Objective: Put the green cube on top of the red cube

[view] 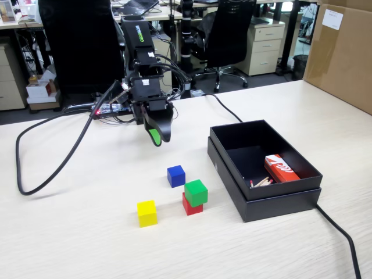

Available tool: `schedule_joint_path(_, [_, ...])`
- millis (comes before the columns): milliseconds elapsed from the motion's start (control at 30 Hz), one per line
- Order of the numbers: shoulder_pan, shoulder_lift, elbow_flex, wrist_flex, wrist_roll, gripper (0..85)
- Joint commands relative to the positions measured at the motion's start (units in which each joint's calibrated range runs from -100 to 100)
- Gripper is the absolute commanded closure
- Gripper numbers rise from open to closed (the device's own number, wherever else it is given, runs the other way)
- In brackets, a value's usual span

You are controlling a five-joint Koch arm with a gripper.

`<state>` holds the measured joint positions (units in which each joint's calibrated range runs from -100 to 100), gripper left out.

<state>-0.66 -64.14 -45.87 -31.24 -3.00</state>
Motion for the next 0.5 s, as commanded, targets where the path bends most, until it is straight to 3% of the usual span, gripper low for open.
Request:
schedule_joint_path(0, [0.34, -12.45, -2.63, 0.53, 0.15, 36.7])
schedule_joint_path(167, [0.68, -21.51, -9.98, 2.26, 0.68, 36.7])
schedule_joint_path(467, [0.29, -33.22, -30.83, 19.80, -0.20, 36.7])
